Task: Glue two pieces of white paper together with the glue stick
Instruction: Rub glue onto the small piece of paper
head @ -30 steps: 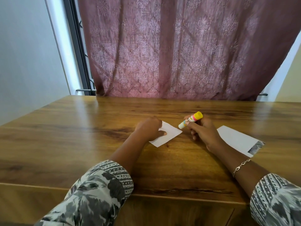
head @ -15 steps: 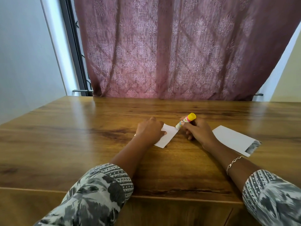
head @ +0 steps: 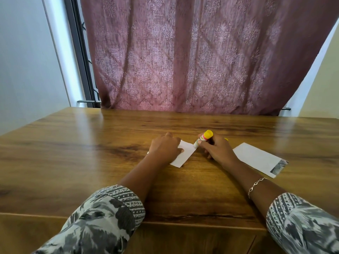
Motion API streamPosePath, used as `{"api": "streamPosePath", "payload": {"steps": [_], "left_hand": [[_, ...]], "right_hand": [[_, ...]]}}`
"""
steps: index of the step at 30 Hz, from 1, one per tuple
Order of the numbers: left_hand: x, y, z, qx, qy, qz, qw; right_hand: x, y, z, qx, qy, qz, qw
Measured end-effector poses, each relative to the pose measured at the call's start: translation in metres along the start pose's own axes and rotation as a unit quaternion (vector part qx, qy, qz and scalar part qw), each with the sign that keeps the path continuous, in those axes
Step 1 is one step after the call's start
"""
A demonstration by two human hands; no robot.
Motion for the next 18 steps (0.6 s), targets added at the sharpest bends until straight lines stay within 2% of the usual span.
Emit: {"api": "streamPosePath", "payload": {"steps": [8,18], "left_hand": [[0.001,0.000,0.000,-0.004,-0.004,-0.005,1.000],[0.004,0.000,0.002,0.029,0.001,-0.005,1.000]], "right_hand": [[0.004,-0.004,0.005,0.037,0.028,0.010,0.999],[0.019,-0.016,0.022,0.016,0.085,0.082,0.993]]}}
Point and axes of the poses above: each hand's wrist, its own x-axis away from the middle knuckle, its own y-axis out of the back of the hand, z = x × y, the point moved 8 cm from there along -x, towards the middle knuckle, and after that the axes turned 13 degrees about -x, right-handed, at the moved point
